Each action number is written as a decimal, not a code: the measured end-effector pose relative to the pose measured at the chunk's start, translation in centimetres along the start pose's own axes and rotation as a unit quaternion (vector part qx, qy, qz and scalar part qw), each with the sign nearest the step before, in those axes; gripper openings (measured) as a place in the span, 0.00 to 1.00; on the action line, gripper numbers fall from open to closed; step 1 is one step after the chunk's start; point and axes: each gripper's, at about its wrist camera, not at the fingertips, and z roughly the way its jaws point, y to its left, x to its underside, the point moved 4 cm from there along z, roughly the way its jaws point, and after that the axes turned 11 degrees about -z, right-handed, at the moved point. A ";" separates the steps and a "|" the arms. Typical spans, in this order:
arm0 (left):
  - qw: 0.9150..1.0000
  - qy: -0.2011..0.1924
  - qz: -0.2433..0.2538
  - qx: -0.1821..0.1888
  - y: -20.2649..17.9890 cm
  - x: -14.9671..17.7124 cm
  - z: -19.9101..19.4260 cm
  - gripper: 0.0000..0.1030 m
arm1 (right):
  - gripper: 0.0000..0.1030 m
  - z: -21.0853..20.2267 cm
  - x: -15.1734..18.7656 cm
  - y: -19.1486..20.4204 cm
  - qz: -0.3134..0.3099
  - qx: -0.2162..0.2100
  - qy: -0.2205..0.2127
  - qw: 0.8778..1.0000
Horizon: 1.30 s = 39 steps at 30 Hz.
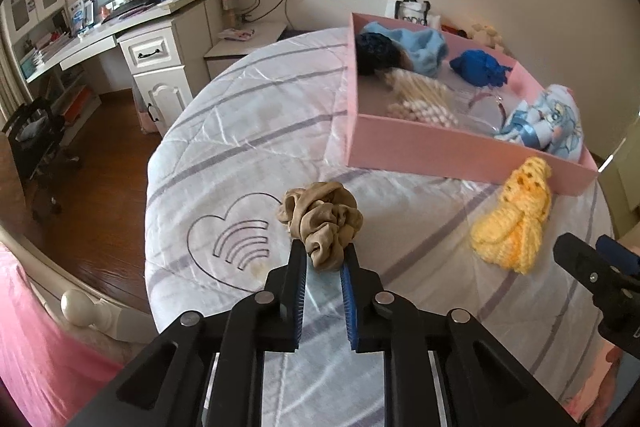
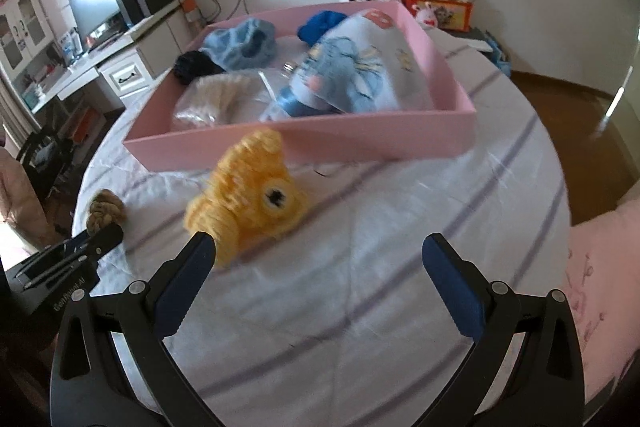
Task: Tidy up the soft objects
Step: 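Lower both tools toward the beige cloth and yellow crochet toy on the bed, then grasp the beige cloth with the left tool while the right tool grasps the yellow crochet toy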
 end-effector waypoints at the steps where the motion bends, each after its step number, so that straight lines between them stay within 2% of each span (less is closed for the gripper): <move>1: 1.000 0.002 0.000 0.001 0.1 0.0 0.2 0.13 | 1.00 0.4 -0.3 0.4 -0.002 -0.002 0.000 1.000; 5: 1.000 0.010 -0.002 0.010 0.5 -0.1 1.0 0.14 | 1.00 1.9 -1.2 1.9 -0.011 -0.007 0.007 1.000; 9: 1.000 0.009 0.000 0.016 0.8 -0.3 1.3 0.20 | 1.00 3.4 -1.6 3.0 -0.016 -0.008 0.016 1.000; 11: 1.000 0.008 0.003 0.015 0.9 -0.4 1.5 0.35 | 1.00 4.2 -1.7 3.4 -0.023 -0.001 0.021 1.000; 13: 1.000 0.008 -0.001 0.009 0.9 -0.7 1.9 0.73 | 1.00 4.6 -1.7 3.6 -0.022 -0.004 0.022 1.000; 15: 1.000 0.007 -0.008 -0.007 1.1 -1.0 2.3 0.78 | 1.00 4.9 -1.9 3.5 -0.018 -0.005 0.020 1.000; 20: 1.000 0.009 0.001 -0.009 0.8 -1.4 3.2 0.79 | 1.00 5.7 -1.8 3.0 -0.005 -0.015 0.018 1.000; 26: 1.000 -0.004 0.020 -0.024 0.5 -1.4 3.9 0.80 | 0.99 5.9 -1.4 3.0 -0.011 -0.006 0.002 1.000; 28: 1.000 -0.009 0.018 -0.024 0.5 -1.3 3.8 0.78 | 0.89 5.5 -1.3 3.0 -0.014 -0.006 -0.002 1.000; 29: 1.000 -0.011 0.010 -0.016 0.5 -1.3 3.8 0.77 | 0.77 5.3 -1.2 3.1 -0.024 -0.004 -0.002 1.000; 30: 1.000 -0.011 0.006 -0.011 0.5 -1.3 3.7 0.70 | 0.67 5.1 -1.2 3.2 -0.028 -0.007 -0.003 1.000; 33: 1.000 -0.018 -0.002 -0.005 0.6 -1.3 3.6 0.49 | 0.48 4.5 -1.1 3.1 -0.029 -0.025 -0.002 0.999; 36: 1.000 -0.019 -0.010 0.002 0.7 -1.2 3.1 0.25 | 0.39 4.2 -0.8 2.8 -0.023 -0.033 0.001 0.999; 39: 1.000 -0.016 -0.008 0.012 0.4 -1.0 2.8 0.22 | 0.34 3.9 -0.5 2.7 -0.025 -0.036 0.003 0.999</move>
